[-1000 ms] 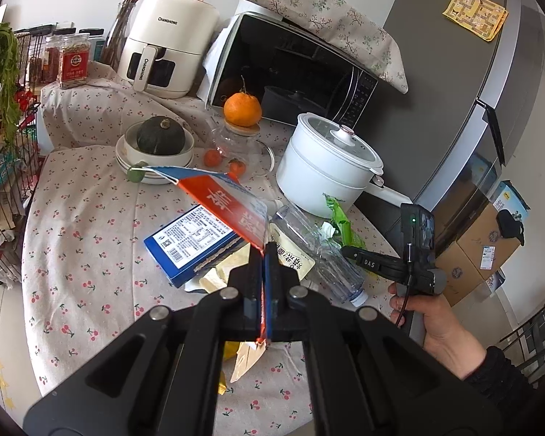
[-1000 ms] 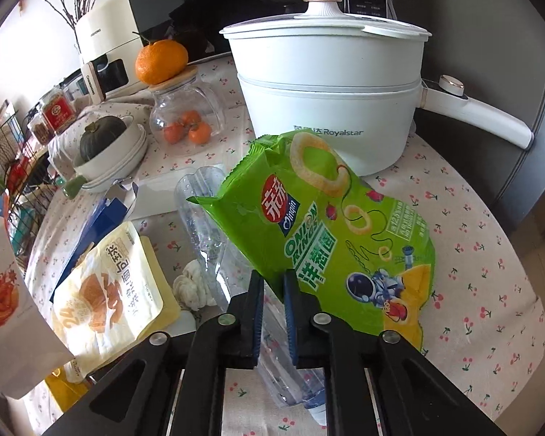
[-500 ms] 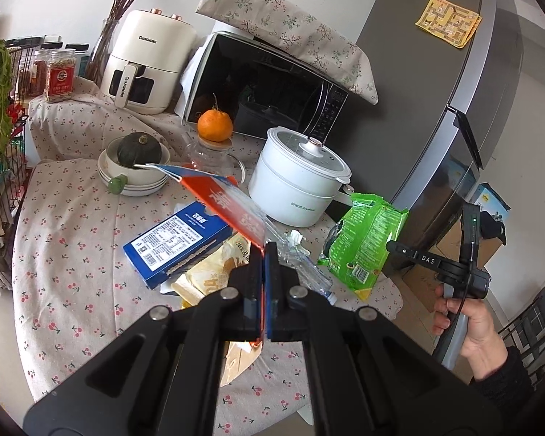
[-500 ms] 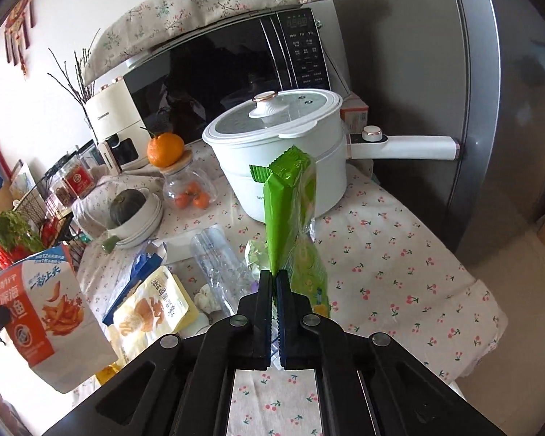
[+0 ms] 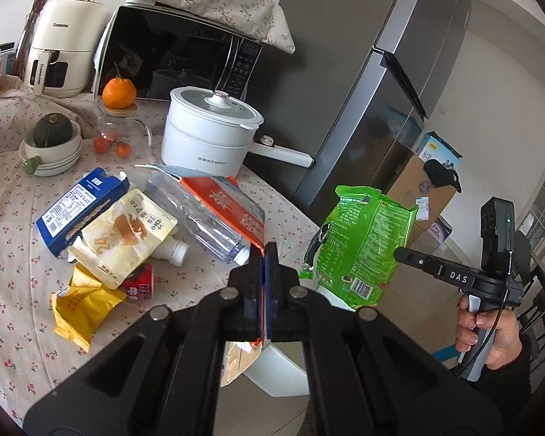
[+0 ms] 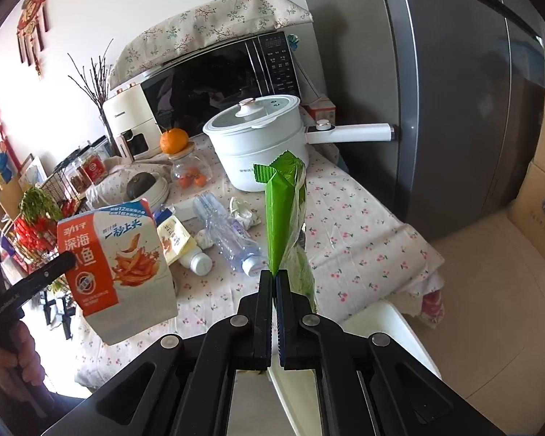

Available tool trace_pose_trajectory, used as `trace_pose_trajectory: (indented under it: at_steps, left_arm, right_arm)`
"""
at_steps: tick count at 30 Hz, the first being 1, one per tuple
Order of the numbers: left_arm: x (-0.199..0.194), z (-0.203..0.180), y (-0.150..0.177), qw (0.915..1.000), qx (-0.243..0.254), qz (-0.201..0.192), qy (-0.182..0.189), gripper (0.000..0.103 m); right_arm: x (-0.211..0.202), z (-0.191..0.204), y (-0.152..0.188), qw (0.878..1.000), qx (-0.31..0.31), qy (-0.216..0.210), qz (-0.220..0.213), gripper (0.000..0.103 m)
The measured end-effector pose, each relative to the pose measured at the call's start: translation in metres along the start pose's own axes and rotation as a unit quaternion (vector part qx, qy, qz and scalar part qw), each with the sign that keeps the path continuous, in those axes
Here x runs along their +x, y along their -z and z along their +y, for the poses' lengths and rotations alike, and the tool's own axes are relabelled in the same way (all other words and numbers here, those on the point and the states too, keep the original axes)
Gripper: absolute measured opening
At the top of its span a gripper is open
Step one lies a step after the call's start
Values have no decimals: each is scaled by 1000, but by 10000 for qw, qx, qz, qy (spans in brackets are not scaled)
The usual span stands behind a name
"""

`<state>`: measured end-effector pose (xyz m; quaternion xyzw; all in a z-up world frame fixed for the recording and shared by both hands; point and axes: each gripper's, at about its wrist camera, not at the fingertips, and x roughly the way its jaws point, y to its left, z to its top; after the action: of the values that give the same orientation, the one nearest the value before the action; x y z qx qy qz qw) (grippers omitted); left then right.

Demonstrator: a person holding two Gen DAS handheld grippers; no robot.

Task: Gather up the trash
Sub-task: 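Carry the green bag over the white bin and open the right tool, then carry the orange-white box over the bin and open the left tool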

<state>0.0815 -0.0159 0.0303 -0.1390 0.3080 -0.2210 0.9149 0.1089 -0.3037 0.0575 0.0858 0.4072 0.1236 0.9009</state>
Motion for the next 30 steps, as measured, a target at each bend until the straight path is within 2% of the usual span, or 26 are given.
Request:
trace_pose_trajectory:
  at_steps: [4,8,12,16,21,23,24,28,30]
  left_arm:
    - [19,-25,15,9991,228,301,167,1]
    - [36,-42,28,9974,382,567,234,1]
    - [47,-52,38,9954,526,765,231,1]
    - [54,-57,43,9940,594,888,233,1]
    - [58,-63,45,9928,635,966,310,1]
    - [61,-67,47,9919,676,1014,362,1]
    - [62,-69,48,9914,692,1036,393,1]
    - [71,-79,54,9888,744,1171,552,1]
    - [79,-86,58,9868,786,1259,642,1]
  right_arm:
    - [-16,-20,30,9995,187,40,233,3]
    - [-14,-43,57,9968,525,-83,603,3]
    - [9,-64,76,9904,816,-130,1104,3]
    - [47,-89,99,9731,1388,-282,1817,3]
    - [72,-103,109,9635,1565,117,2168,8]
    - [74,-108,110,9617,1609,316,2195,20]
    - [72,-110,110,9623,1578,408,2178,22]
    - [56,-112,106,9683,1497,554,1922,47]
    - [45,-112,104,9712,1474,610,1768,51]
